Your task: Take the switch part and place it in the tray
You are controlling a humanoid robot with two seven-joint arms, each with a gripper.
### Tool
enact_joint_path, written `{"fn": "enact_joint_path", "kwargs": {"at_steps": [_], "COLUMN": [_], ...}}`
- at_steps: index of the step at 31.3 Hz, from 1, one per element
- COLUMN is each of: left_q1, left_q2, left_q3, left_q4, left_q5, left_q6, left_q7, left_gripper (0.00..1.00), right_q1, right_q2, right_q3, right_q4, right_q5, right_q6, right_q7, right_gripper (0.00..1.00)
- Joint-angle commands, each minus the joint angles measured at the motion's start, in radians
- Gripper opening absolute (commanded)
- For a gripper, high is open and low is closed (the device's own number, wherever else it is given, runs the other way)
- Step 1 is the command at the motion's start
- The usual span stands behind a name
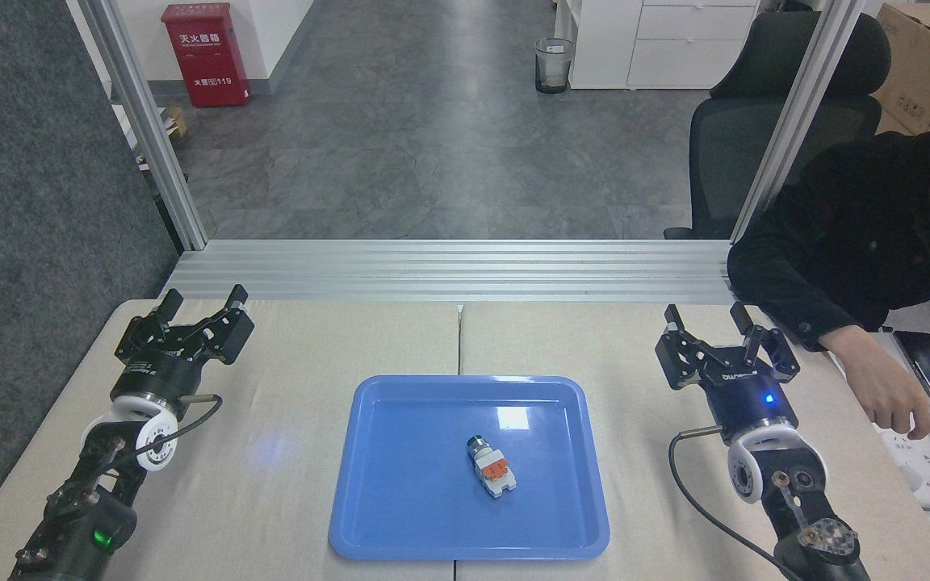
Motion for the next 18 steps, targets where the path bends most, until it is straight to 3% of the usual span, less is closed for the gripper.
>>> {"fn": "enact_joint_path", "kwargs": {"at_steps": [1, 5, 9, 14, 18], "left_q1": [0.0, 0.0, 0.0, 0.0, 0.0], "left_q2": [0.0, 0.0, 0.0, 0.0, 0.0], "left_q3": [0.0, 0.0, 0.0, 0.0, 0.0], "left_q4": [0.0, 0.0, 0.0, 0.0, 0.0], "left_q5": [0.0, 0.0, 0.0, 0.0, 0.0], "left_q6": [0.001, 0.001, 0.001, 0.001, 0.001], "left_q7": [0.001, 0.001, 0.001, 0.001, 0.001], "left_gripper": [1.0, 1.0, 1.0, 1.0, 1.0], "right_q1": [0.005, 0.021, 0.013, 0.004, 0.007], "right_q2": [-0.086, -0.086, -0.114, -0.159, -0.123], "right_q3": [-0.07, -0.073, -0.082, -0.088, -0.092], "right_q4": [-0.023, -0.058, -0.049, 0.029, 0.037], "right_q5": [-0.045, -0.048, -0.062, -0.085, -0.085], "right_q6": [-0.005, 0.001, -0.025, -0.19, -0.033], "right_q7": [-0.057, -0.133, -0.126, -0.101, -0.086], "right_gripper": [0.95, 0.98, 0.99, 0.98, 0.96]}}
